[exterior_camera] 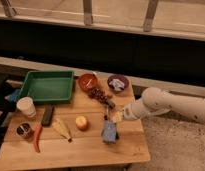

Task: Place sponge in plastic cup

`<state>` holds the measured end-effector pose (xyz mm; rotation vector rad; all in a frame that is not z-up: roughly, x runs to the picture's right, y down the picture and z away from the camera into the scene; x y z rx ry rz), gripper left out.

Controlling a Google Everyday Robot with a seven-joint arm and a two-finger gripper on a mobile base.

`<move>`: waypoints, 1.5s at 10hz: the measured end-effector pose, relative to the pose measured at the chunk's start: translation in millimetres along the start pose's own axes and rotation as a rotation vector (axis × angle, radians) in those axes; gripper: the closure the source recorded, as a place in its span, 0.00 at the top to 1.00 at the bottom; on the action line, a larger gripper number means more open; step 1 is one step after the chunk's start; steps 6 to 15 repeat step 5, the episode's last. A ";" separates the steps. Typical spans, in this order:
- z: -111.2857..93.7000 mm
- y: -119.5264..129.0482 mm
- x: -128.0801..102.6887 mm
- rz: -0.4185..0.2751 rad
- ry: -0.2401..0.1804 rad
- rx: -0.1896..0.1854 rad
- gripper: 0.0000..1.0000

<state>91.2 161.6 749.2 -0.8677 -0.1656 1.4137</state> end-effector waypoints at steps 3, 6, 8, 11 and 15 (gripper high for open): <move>0.7 1.1 -0.4 -0.002 0.001 -0.001 0.65; 1.0 1.5 -0.6 -0.003 0.002 -0.002 0.65; 1.0 1.5 -0.6 -0.003 0.002 -0.002 0.65; 1.0 1.5 -0.6 -0.003 0.002 -0.002 0.65; 1.0 1.5 -0.6 -0.003 0.002 -0.002 0.65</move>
